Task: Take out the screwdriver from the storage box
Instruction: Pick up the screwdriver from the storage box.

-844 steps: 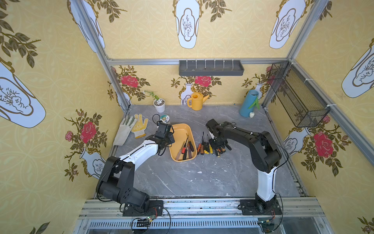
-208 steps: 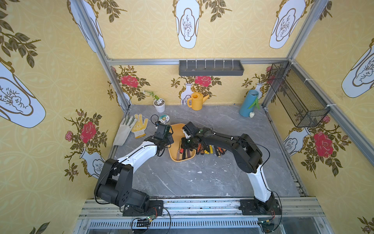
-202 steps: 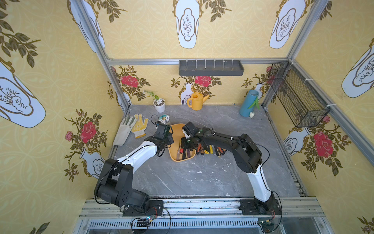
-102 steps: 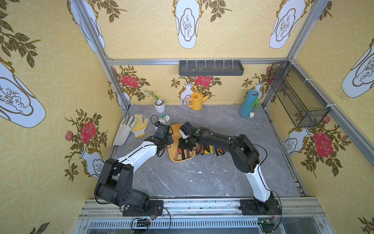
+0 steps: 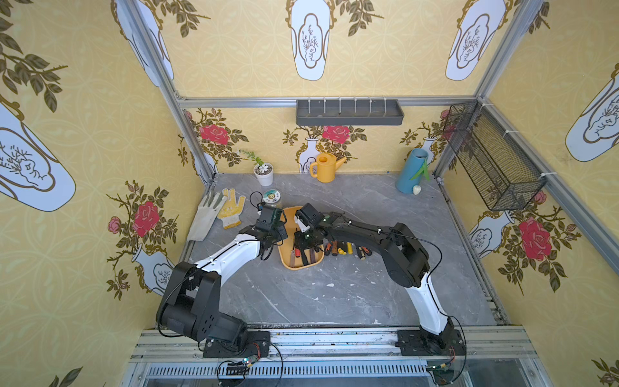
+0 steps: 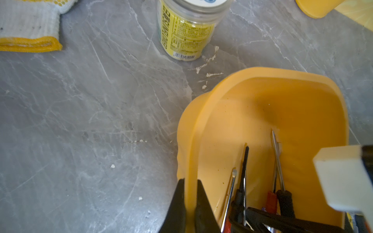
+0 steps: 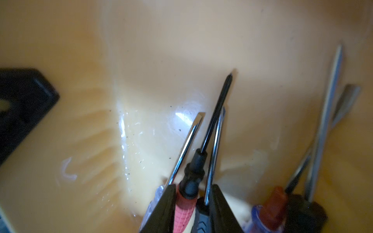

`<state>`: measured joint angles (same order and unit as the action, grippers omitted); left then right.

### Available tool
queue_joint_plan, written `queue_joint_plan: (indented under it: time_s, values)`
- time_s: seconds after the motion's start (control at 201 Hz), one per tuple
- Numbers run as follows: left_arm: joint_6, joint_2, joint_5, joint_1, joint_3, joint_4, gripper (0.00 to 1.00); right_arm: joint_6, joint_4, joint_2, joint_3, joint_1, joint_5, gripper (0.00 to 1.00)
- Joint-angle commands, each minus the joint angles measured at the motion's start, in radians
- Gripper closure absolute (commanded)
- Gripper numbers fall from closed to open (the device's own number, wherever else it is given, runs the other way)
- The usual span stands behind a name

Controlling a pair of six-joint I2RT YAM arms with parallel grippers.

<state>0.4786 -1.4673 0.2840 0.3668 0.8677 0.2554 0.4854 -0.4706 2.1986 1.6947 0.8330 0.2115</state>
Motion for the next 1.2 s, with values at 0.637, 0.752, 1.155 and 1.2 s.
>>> queue_joint_plan:
  time_s: [0.637,0.752,1.155,1.2]
  values:
    - [0.005,-0.024,-0.012,0.0,0.013,-0.072,1.0,-0.021,0.013,-0.027,-0.015,0.018,-0.012,0.73]
    - [0.005,-0.021,-0.01,0.0,0.013,-0.071,1.0,-0.016,-0.01,-0.009,0.003,0.018,-0.01,0.75]
    - [0.002,-0.02,-0.014,0.0,0.02,-0.068,1.0,-0.018,-0.099,0.034,0.028,0.023,-0.045,0.71]
    - [0.002,-0.019,-0.016,0.0,0.021,-0.068,1.0,-0.023,-0.135,0.048,0.052,0.026,-0.064,0.72]
